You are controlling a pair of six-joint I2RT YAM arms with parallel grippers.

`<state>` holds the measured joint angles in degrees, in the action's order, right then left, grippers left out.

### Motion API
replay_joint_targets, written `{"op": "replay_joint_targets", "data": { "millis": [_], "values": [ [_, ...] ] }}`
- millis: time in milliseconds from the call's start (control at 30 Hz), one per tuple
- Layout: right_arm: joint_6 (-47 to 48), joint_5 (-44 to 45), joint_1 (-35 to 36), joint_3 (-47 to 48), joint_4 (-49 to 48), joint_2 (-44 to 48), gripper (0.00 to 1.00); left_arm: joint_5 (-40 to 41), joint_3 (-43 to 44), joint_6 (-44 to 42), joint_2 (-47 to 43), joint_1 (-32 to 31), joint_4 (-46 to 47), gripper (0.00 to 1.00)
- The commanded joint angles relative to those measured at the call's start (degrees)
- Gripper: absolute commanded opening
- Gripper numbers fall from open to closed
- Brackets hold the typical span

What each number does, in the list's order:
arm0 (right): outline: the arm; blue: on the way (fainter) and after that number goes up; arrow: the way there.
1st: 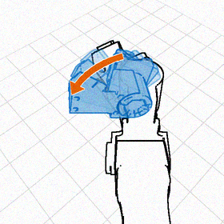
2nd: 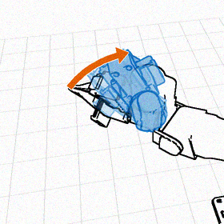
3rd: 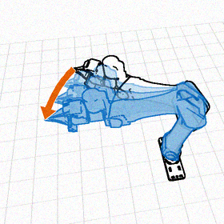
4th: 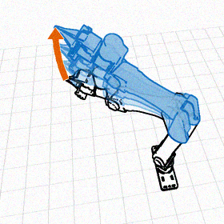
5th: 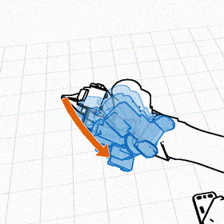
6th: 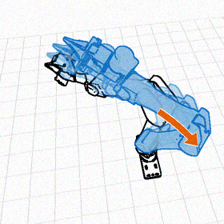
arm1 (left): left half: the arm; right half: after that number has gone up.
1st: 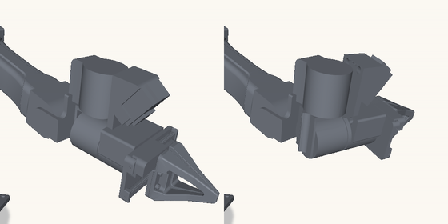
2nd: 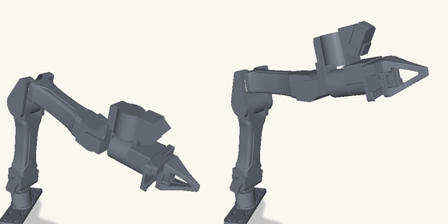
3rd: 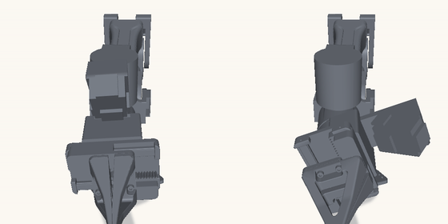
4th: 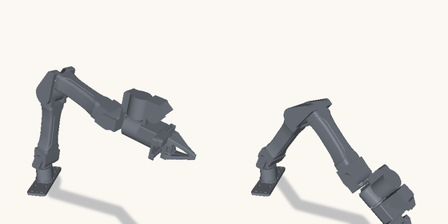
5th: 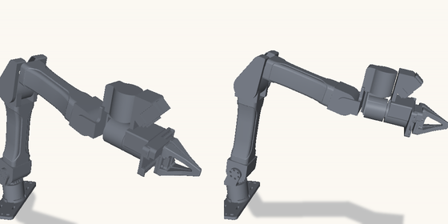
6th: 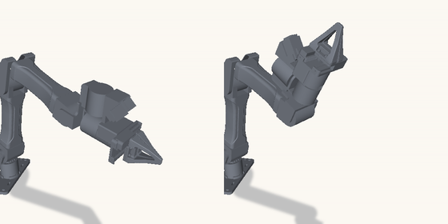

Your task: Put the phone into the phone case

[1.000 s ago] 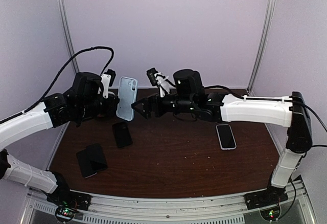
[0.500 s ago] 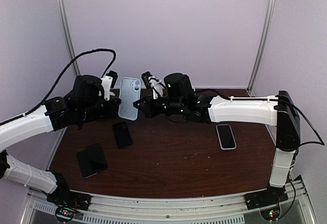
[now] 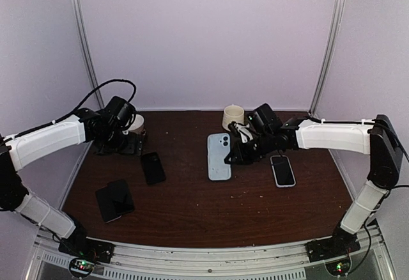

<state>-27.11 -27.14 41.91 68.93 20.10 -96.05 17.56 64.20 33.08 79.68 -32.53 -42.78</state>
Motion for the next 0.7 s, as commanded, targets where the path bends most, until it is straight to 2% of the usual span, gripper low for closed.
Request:
{"op": "replay_joint_targets", "data": {
  "millis": [0,200,433,567,667],
  "values": [
    [-4.84,-8.42,-2.07,-9.87,4.12,2.36,0.01,-6.75,-4.04,7.6,0.16,3.8,-6.4,0.97],
    [-3.39,-7.19,-4.62,-14.76,6.49,2.42,0.13,-8.97,-7.67,10.7,0.91,7.07,-8.61,0.98],
    [3.21,8.59,-5.09,-8.15,21.17,2.57,0.47,-15.37,-12.64,13.02,1.16,12.15,-8.15,0.97],
    [3.9,15.87,-3.59,-4.88,24.96,3.67,0.59,-13.71,-13.38,14.43,2.58,12.57,-10.32,0.98],
    [3.93,20.22,-1.27,-2.39,26.51,3.77,0.62,-15.04,-14.0,15.01,3.95,12.58,-10.06,0.97]
  ]
}}
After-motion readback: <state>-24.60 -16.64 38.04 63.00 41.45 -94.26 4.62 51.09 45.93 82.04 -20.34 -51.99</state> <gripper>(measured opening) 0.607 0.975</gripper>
